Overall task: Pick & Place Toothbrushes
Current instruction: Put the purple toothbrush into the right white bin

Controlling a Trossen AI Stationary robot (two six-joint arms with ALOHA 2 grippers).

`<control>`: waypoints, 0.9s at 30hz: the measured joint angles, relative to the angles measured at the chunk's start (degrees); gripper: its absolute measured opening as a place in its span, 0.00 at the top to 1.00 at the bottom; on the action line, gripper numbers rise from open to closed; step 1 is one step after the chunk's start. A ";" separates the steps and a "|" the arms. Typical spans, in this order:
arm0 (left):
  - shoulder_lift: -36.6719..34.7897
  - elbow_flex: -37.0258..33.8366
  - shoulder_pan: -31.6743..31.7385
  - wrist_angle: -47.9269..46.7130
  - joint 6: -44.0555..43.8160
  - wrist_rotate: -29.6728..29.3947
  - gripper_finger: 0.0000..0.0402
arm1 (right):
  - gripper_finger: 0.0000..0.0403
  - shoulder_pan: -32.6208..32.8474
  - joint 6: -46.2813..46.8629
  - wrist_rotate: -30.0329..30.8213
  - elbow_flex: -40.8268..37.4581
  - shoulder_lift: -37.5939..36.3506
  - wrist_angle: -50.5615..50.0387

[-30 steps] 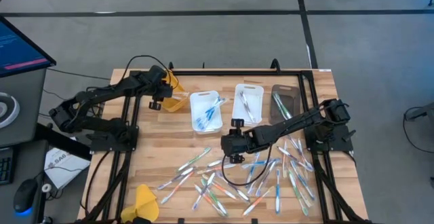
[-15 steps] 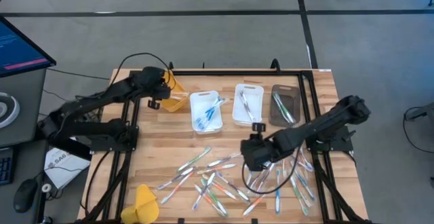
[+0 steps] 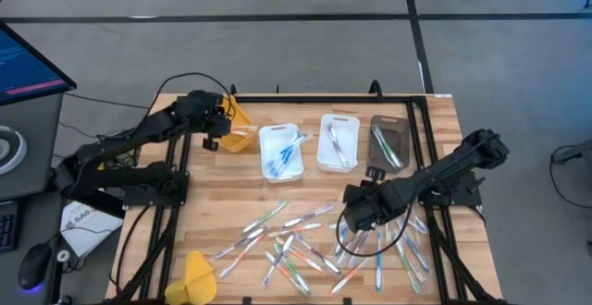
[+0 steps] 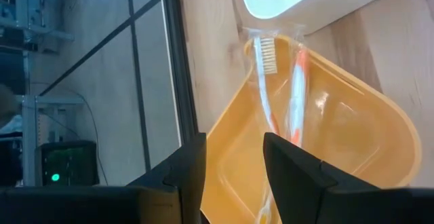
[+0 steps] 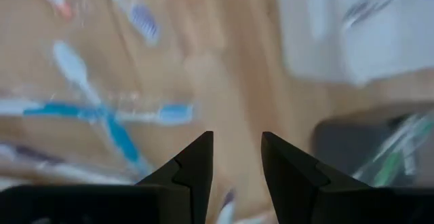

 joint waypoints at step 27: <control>0.04 0.00 0.02 0.00 -1.49 -0.04 0.65 | 0.71 1.82 21.75 -19.71 -22.93 -22.27 10.86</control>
